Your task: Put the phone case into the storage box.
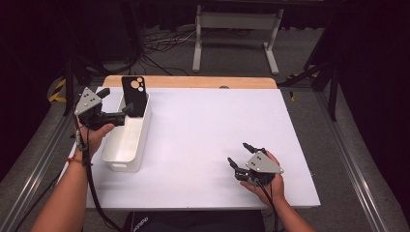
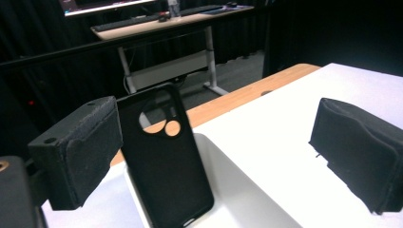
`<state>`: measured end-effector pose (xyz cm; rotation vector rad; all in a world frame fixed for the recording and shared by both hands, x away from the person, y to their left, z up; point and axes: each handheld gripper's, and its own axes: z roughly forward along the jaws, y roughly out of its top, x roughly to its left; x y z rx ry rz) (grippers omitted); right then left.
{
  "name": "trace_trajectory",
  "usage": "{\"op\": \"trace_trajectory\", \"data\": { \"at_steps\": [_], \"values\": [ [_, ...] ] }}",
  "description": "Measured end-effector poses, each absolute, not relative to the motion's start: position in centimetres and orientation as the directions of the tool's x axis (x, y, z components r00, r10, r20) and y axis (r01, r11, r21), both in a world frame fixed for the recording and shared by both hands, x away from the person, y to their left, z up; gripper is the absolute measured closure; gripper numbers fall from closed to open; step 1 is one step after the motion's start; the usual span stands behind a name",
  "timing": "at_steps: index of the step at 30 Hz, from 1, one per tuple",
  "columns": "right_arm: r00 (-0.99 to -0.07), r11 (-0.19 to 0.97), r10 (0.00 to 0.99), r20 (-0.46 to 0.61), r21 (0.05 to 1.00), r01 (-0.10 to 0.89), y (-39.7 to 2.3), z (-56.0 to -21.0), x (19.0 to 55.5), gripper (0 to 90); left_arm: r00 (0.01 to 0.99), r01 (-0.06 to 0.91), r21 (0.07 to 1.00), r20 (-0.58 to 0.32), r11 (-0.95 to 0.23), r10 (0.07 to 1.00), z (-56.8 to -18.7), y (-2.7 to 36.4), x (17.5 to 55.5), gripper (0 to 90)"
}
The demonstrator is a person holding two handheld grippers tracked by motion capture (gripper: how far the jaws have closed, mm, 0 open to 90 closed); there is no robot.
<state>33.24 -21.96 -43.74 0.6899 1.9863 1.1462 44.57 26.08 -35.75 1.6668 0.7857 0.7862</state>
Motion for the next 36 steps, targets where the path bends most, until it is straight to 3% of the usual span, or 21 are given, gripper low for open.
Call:
{"op": "trace_trajectory", "data": {
  "at_steps": [36],
  "values": [
    [-0.62, 0.467, 0.714, -0.325, 0.881, 0.076, -21.1, -43.7, 33.0, 29.9, 0.672, 0.001, 0.964, 0.197, -0.267, 0.714, -35.9, 22.2, 38.6, 6.6]
  ]
}}
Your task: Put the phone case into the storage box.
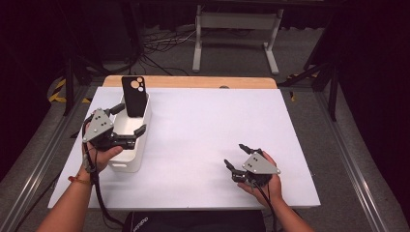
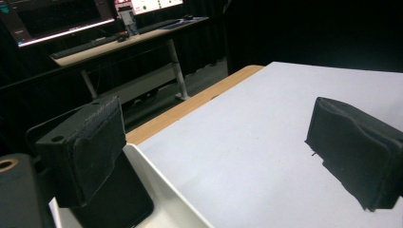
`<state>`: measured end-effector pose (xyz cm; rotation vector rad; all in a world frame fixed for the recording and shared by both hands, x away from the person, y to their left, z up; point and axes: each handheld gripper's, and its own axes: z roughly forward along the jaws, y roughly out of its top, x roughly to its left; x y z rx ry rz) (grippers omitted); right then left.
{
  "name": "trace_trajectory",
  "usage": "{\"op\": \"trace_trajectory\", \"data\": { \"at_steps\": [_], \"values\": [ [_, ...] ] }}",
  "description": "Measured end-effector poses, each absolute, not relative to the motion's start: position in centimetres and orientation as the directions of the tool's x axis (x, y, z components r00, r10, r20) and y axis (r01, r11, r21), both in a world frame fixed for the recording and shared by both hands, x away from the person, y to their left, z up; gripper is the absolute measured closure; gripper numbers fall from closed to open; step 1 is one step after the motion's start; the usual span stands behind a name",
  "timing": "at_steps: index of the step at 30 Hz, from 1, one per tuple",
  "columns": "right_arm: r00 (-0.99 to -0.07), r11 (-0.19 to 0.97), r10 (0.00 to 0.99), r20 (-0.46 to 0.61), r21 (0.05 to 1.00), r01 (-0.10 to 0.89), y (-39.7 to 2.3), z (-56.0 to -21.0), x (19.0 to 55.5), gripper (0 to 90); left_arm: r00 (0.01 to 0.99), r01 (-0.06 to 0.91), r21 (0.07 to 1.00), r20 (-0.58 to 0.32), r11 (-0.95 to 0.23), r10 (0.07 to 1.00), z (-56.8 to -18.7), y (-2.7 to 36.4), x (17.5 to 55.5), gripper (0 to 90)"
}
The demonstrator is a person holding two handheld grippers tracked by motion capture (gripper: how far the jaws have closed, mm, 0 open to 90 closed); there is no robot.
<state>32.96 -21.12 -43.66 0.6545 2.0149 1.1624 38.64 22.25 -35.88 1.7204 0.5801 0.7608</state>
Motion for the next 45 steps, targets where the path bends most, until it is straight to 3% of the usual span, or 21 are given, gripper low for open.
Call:
{"op": "trace_trajectory", "data": {
  "at_steps": [33, 45],
  "values": [
    [-0.616, 0.436, 0.721, -0.317, 0.898, 0.049, -21.5, -42.5, 32.1, 29.3, 0.73, -0.019, 0.955, 0.215, -0.296, 0.648, -38.0, 18.2, 34.3, 6.2],
    [-0.638, 0.428, 0.709, -0.3, 0.902, 0.052, -21.6, -42.7, 32.0, 23.5, 0.752, -0.015, 0.946, 0.223, -0.323, 0.62, -39.7, 17.3, 33.2, 6.1]
  ]
}}
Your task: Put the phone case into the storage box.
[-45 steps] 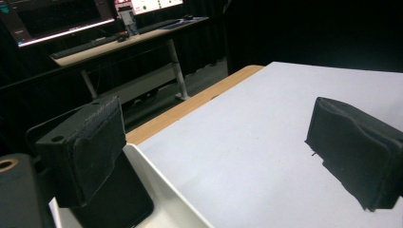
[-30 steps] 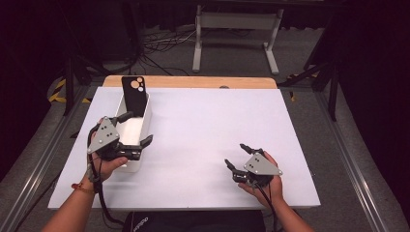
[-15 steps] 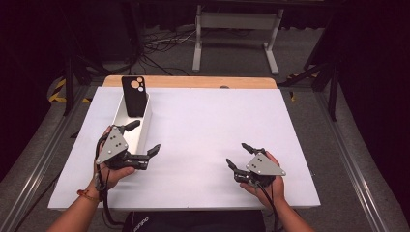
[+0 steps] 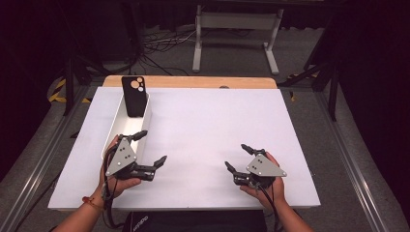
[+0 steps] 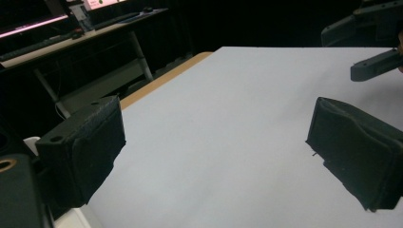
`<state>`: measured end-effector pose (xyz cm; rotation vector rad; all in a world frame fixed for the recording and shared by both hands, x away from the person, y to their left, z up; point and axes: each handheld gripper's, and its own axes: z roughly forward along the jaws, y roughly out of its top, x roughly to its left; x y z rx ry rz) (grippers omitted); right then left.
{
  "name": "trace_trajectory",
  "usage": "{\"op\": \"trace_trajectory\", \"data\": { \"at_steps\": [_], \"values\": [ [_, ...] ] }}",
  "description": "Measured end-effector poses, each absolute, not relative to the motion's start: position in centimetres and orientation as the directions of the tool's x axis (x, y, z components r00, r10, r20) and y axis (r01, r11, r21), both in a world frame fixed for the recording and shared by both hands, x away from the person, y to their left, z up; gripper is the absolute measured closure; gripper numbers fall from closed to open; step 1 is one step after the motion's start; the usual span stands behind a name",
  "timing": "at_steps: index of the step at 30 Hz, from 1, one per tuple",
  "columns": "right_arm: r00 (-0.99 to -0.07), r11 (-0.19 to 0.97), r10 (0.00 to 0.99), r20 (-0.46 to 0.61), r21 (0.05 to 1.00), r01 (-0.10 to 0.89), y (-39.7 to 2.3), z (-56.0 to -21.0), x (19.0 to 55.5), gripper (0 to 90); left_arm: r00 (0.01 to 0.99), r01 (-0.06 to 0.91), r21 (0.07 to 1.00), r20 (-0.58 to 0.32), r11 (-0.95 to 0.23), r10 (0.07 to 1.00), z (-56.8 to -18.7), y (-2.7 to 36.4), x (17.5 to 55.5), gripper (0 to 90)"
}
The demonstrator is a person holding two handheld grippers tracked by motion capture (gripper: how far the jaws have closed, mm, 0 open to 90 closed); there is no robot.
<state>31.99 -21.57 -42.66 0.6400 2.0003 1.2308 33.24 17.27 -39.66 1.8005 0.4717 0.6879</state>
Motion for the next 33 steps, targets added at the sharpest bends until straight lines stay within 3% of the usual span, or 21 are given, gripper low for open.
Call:
{"op": "trace_trajectory", "data": {
  "at_steps": [11, 33],
  "values": [
    [-0.654, 0.427, 0.701, -0.284, 0.902, 0.065, -21.7, -42.8, 31.9, 15.1, 0.779, 0.023, 0.938, 0.2, -0.347, 0.594, -41.5, 17.1, 32.8, 4.3],
    [-0.651, 0.429, 0.697, -0.3, 0.902, 0.043, -21.8, -42.7, 31.2, 16.2, 0.798, 0.039, 0.935, 0.184, -0.353, 0.574, -43.2, 17.0, 32.1, 3.6]
  ]
}}
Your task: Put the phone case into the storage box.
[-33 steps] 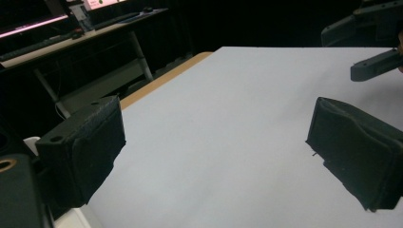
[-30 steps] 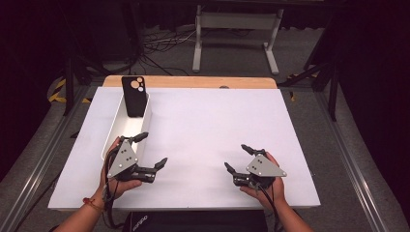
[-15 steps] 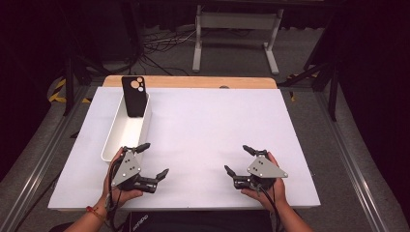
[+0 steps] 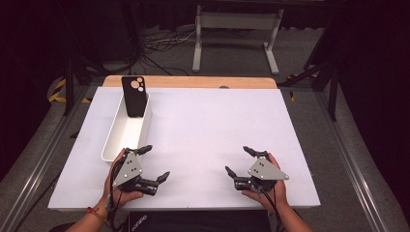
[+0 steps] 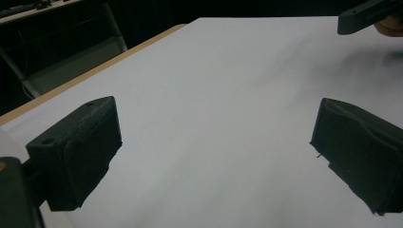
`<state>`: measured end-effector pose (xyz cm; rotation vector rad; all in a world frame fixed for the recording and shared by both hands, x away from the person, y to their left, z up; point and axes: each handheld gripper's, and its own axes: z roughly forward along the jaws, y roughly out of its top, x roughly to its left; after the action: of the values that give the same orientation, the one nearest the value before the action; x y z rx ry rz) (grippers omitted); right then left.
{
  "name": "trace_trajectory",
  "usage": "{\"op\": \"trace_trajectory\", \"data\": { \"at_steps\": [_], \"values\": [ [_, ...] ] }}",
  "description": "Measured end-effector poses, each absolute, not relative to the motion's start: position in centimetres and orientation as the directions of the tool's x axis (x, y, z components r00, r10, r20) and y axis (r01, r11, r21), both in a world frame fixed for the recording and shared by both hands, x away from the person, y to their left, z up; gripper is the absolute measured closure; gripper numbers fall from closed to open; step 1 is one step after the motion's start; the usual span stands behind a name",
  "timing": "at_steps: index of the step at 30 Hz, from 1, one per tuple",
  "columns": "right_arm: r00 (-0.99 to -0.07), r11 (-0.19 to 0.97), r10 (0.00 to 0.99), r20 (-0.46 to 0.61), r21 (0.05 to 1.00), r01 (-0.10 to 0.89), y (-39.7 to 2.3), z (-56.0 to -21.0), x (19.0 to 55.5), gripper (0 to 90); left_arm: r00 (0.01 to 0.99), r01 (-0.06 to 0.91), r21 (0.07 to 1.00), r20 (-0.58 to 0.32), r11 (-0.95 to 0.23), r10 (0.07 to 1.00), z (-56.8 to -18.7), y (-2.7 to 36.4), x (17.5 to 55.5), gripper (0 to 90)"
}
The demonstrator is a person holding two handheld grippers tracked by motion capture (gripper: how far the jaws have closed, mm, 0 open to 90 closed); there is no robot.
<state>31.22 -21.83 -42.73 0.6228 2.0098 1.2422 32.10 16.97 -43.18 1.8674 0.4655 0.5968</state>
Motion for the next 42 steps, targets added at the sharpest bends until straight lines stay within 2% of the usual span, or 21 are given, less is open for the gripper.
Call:
{"op": "trace_trajectory", "data": {
  "at_steps": [27, 42],
  "values": [
    [-0.647, 0.435, 0.697, -0.308, 0.899, 0.041, -22.3, -42.6, 31.4, 20.7, 0.803, 0.049, 0.936, 0.17, -0.348, 0.571, -43.0, 17.3, 32.1, 3.6],
    [-0.634, 0.416, 0.721, -0.28, 0.906, 0.073, -23.0, -42.6, 32.3, 21.9, 0.813, 0.059, 0.924, 0.175, -0.379, 0.555, -43.5, 16.5, 32.3, 3.8]
  ]
}}
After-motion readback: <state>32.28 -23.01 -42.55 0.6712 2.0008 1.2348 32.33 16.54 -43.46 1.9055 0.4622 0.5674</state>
